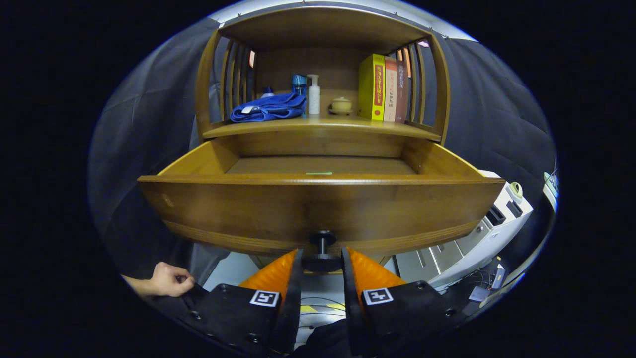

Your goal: Pull open the drawer, take out the items inside it, and place them on the countertop above the cabinet.

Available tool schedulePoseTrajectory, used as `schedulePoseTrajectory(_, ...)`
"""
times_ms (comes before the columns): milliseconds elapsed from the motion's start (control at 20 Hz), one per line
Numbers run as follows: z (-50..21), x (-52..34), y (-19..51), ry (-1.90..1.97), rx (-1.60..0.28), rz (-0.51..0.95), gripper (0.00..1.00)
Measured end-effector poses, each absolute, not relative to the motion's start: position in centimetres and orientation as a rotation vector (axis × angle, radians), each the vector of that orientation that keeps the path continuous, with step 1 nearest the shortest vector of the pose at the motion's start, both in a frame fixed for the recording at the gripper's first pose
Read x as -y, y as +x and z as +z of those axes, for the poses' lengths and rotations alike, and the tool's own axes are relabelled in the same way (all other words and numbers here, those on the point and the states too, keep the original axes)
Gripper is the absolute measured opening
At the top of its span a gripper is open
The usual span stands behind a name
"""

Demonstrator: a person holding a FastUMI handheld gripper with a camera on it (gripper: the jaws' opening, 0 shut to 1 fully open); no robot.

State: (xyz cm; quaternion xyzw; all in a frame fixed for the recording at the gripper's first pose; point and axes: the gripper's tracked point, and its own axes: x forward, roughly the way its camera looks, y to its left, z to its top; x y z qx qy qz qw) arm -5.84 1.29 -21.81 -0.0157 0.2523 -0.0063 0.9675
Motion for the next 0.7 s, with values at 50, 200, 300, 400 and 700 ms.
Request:
schedulePoseTrajectory(50, -21.98, -1.27, -5.97, -0.03, -0.518, -0.014, 0.48)
schedulePoseTrajectory(200, -21.9, -1.28, -6.22, -0.04, -0.512, -0.011, 0.47)
schedulePoseTrajectory(300, -21.99, -1.28, -6.24, -0.042, -0.506, -0.011, 0.48)
schedulePoseTrajectory(400, -21.96, -1.26, -6.29, -0.048, -0.502, -0.009, 0.48)
schedulePoseTrajectory(700, -21.31, -1.54, -6.35, -0.023, -0.485, -0.007, 0.66)
